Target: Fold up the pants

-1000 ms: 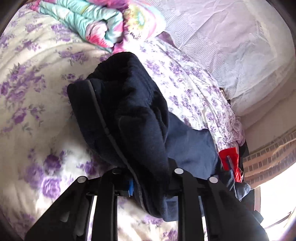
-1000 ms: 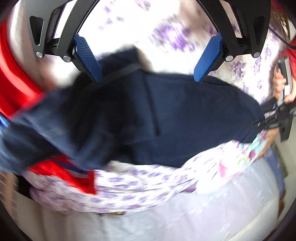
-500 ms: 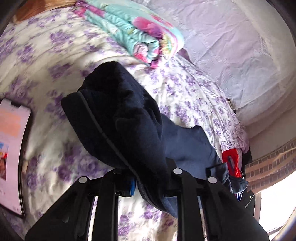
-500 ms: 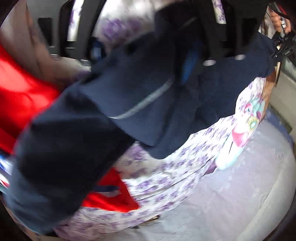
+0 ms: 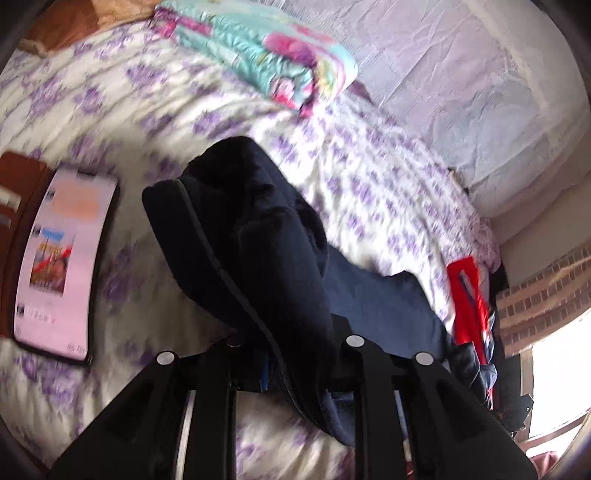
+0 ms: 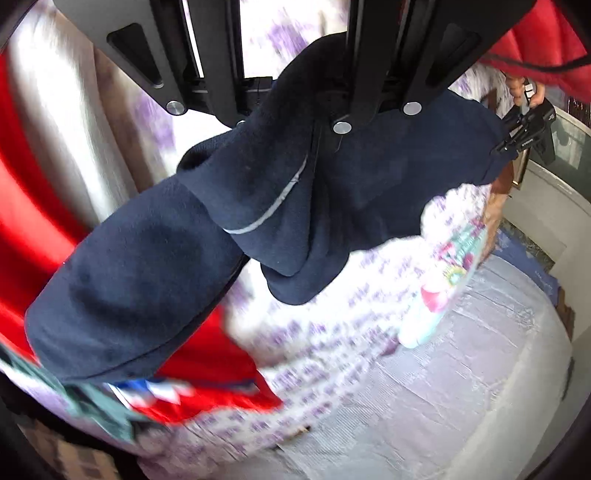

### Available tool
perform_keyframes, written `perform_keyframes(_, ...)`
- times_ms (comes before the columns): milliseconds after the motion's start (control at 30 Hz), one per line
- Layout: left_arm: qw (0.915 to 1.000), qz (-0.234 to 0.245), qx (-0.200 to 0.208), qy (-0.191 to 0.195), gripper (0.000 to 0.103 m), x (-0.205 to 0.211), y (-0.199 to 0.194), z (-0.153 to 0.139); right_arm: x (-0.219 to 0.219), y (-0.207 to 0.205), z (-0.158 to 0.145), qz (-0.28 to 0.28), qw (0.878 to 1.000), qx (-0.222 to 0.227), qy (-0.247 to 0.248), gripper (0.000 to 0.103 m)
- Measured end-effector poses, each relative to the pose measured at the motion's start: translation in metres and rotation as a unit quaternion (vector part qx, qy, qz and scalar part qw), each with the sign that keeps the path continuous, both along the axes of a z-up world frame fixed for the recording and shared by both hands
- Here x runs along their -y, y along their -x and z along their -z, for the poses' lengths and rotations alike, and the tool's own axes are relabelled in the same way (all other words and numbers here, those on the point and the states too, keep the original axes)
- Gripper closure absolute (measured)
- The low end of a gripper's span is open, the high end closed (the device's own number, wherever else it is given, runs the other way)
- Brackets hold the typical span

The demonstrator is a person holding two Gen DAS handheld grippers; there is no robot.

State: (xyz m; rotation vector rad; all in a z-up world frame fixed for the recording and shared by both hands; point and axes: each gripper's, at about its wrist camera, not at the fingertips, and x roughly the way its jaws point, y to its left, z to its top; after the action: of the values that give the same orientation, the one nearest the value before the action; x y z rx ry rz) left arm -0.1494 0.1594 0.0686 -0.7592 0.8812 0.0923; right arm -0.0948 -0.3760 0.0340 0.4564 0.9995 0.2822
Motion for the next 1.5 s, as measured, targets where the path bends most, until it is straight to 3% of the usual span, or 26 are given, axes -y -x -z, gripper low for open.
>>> perform_keyframes(33, 0.9997, -0.003, -0.023, 0.004, 0.080, -0.001, 0.006, 0.014, 0.004, 0.006, 0.018, 0.009, 0.999, -0.037, -0.002, 0.085)
perform_keyframes(67, 0.9984, -0.012, -0.053, 0.017, 0.078, -0.004, 0.011, 0.032, 0.008, 0.009, 0.034, 0.027, 0.997, -0.069, -0.011, 0.071)
perform_keyframes(100, 0.9964, -0.024, -0.071, 0.041, 0.075, -0.009, 0.014, 0.045, 0.014, 0.013, 0.043, 0.050, 0.994, -0.089, -0.032, 0.070)
perform_keyframes(133, 0.9948, -0.035, -0.071, 0.064, 0.072, -0.014, 0.018, 0.050, 0.020, 0.018, 0.043, 0.070, 0.992, -0.089, -0.061, 0.069)
perform_keyframes(200, 0.9934, -0.051, -0.052, 0.088, 0.065, -0.020, 0.025, 0.049, 0.022, 0.022, 0.030, 0.075, 0.993, -0.077, -0.057, 0.056)
perform_keyframes(333, 0.9981, -0.008, -0.059, 0.012, 0.060, -0.009, 0.026, 0.030, 0.018, 0.040, 0.005, 0.030, 0.997, -0.060, -0.022, 0.054)
perform_keyframes(533, 0.9982, 0.000, -0.059, 0.008, 0.059, -0.005, 0.033, 0.034, -0.026, 0.048, 0.017, -0.029, 0.998, -0.062, -0.013, 0.071)
perform_keyframes(600, 0.9982, -0.001, -0.059, 0.012, 0.059, -0.006, 0.033, 0.036, -0.042, 0.044, 0.019, -0.049, 0.997, -0.058, 0.013, 0.086)
perform_keyframes(667, 0.9984, 0.000, -0.056, 0.011, 0.059, -0.006, 0.036, 0.030, -0.051, 0.040, 0.007, -0.076, 0.996, -0.036, 0.013, 0.097)
perform_keyframes(833, 0.9988, -0.006, -0.049, 0.001, 0.059, -0.001, 0.042, 0.022, -0.065, -0.014, -0.042, -0.114, 0.993, 0.026, -0.036, 0.099)
perform_keyframes(900, 0.9989, -0.009, -0.046, -0.002, 0.059, 0.000, 0.042, 0.018, -0.057, -0.047, -0.065, -0.096, 0.992, 0.066, -0.051, 0.099)
perform_keyframes(933, 0.9991, -0.010, -0.042, -0.005, 0.059, 0.002, 0.043, 0.014, -0.043, -0.065, -0.079, -0.062, 0.992, 0.093, -0.066, 0.099)
perform_keyframes(1000, 0.9993, -0.008, -0.034, -0.015, 0.059, 0.004, 0.044, 0.006, -0.003, -0.085, -0.093, 0.032, 0.988, 0.120, -0.086, 0.099)
perform_keyframes(1033, 0.9991, -0.005, -0.030, -0.030, 0.059, 0.006, 0.047, 0.000, 0.023, -0.089, -0.092, 0.094, 0.986, 0.120, -0.073, 0.099)
perform_keyframes(1100, 0.9989, -0.003, -0.018, -0.043, 0.058, 0.009, 0.051, -0.007, 0.055, -0.087, -0.077, 0.148, 0.986, 0.073, -0.010, 0.096)
perform_keyframes(1200, 0.9989, -0.007, -0.016, -0.043, 0.057, 0.012, 0.059, -0.010, 0.068, -0.061, -0.048, 0.140, 0.990, 0.006, -0.010, 0.089)
perform_keyframes(1433, 0.9994, -0.006, -0.032, -0.013, 0.057, 0.016, 0.056, 0.001, 0.027, -0.026, -0.037, 0.077, 0.997, -0.019, -0.017, 0.088)
perform_keyframes(1500, 0.9993, 0.000, -0.036, -0.005, 0.056, 0.015, 0.051, 0.005, 0.011, -0.024, -0.033, 0.060, 0.998, -0.031, -0.006, 0.067)
